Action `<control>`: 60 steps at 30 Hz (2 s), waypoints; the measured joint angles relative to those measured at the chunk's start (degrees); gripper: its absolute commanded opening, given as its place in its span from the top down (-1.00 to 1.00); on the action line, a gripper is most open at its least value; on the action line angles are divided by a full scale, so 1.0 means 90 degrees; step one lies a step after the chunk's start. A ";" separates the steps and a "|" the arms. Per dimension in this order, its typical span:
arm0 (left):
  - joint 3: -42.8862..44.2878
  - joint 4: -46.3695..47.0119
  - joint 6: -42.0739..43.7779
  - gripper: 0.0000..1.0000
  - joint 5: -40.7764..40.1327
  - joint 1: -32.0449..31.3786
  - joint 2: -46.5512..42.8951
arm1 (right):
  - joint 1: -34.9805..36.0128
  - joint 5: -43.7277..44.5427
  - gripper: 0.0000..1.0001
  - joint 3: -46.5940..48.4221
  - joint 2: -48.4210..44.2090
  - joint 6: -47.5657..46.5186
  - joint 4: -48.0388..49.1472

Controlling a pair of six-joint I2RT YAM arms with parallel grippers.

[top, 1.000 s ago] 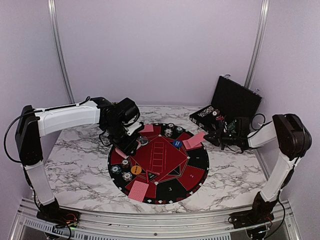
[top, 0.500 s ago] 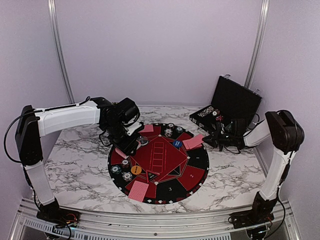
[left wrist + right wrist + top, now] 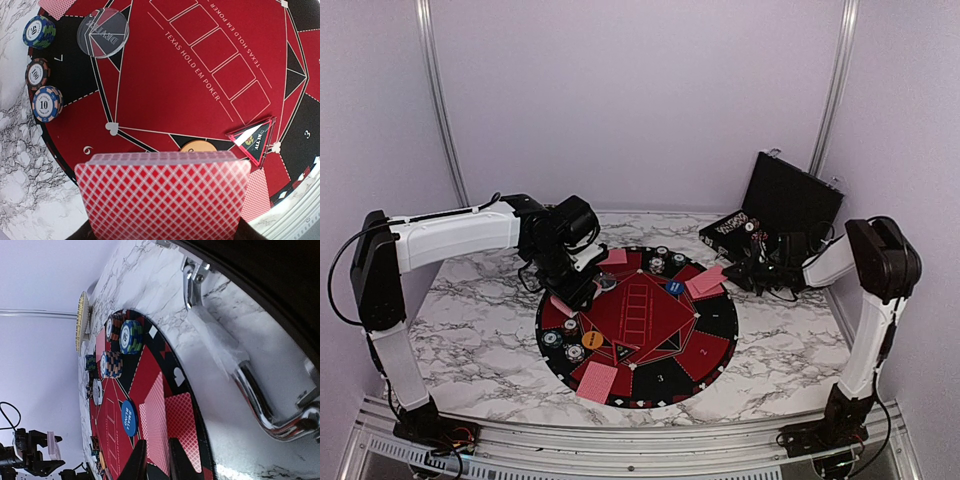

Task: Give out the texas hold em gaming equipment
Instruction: Distribute the poker card in the small blind area.

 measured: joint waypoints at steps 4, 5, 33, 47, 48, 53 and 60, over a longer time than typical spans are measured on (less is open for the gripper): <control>0.0000 0.0000 0.0000 0.42 0.0000 0.0000 0.0000 | 0.0049 0.0083 0.51 0.0134 0.0070 -0.0104 -0.0172; 0.0000 0.0000 0.0000 0.42 0.0000 0.0000 0.0000 | 0.0070 0.0124 0.50 0.0180 0.0083 -0.0151 -0.0250; 0.0000 0.0000 0.0000 0.42 0.0005 0.0005 0.0000 | 0.0563 0.1848 -0.31 0.0933 -0.0189 -0.1535 -0.2329; 0.0000 -0.0002 0.0000 0.42 0.0058 0.0005 0.0000 | 0.0971 0.1518 -0.41 0.0731 -0.1418 -0.1486 -0.2487; 0.0000 -0.0002 0.0002 0.42 0.0075 0.0005 0.0000 | 0.1100 0.1341 -0.41 0.0726 -0.1438 -0.1379 -0.2353; 0.0002 -0.0002 0.0000 0.42 0.0163 -0.0007 0.0000 | 0.1865 0.0561 -0.40 0.0724 -0.1314 -0.0789 -0.1664; 0.0002 -0.0002 0.0000 0.42 0.0226 -0.0056 0.0000 | 0.2987 -0.0248 -0.41 0.0918 -0.0469 0.0284 -0.0466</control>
